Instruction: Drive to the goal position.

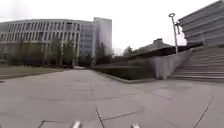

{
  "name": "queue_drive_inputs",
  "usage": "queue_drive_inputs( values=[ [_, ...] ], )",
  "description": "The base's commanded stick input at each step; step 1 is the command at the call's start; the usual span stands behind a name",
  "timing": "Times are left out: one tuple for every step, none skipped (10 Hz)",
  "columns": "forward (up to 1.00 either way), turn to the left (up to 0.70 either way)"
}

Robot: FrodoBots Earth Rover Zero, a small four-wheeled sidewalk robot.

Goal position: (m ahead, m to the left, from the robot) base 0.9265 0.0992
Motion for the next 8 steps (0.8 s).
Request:
queue_drive_inputs(
  values=[
    [0.70, -0.01],
    [0.70, -0.01],
    [0.70, -0.01],
    [0.70, -0.01],
    [0.70, -0.01],
    [0.70, -0.01],
    [0.70, -0.01],
    [0.70, -0.01]
  ],
)
